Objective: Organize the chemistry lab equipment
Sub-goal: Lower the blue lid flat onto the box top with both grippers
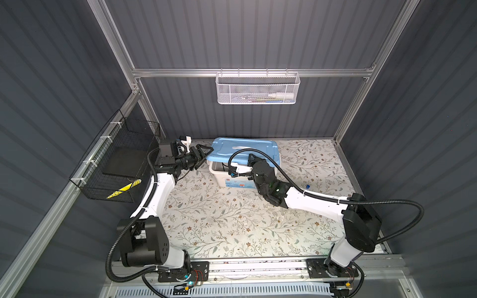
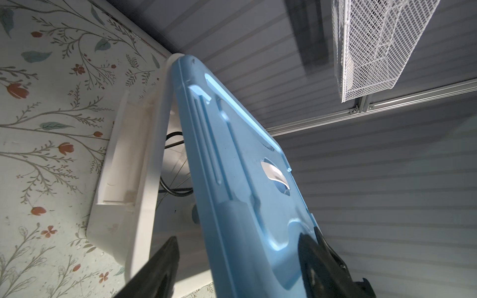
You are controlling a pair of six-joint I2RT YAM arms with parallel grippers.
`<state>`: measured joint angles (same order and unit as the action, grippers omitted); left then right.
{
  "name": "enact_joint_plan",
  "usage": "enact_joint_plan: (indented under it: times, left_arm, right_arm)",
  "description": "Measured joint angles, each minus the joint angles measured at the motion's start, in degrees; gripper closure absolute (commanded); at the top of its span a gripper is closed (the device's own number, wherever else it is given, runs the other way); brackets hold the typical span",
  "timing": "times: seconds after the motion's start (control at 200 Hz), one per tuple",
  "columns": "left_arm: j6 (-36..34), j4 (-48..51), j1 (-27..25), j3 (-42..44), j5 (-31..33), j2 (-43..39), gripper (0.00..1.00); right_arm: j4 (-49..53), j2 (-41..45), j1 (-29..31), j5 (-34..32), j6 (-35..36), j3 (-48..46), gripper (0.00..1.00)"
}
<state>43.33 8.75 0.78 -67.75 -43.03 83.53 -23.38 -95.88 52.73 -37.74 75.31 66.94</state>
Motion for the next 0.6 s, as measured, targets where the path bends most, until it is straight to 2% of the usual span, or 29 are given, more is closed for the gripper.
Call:
enact_joint_plan:
  times: [0.12, 0.355, 0.6]
  left_arm:
    - [-0.4, -0.2, -0.4, 0.0, 0.2, 0.3, 0.39]
    - [-1.0, -1.1, -0.5, 0.7, 0.9, 0.3, 0.53]
    - [-1.0, -1.2, -0.5, 3.2, 1.0, 0.3, 0.61]
  right_arm:
    - [0.0, 0.0, 0.2, 0.0, 0.2, -0.3, 0.78]
    - [-0.2, 0.0, 0.3, 0.0, 0.2, -0.3, 0.71]
    - [2.5, 0.0, 1.4, 0.3, -1.0, -0.4, 0.61]
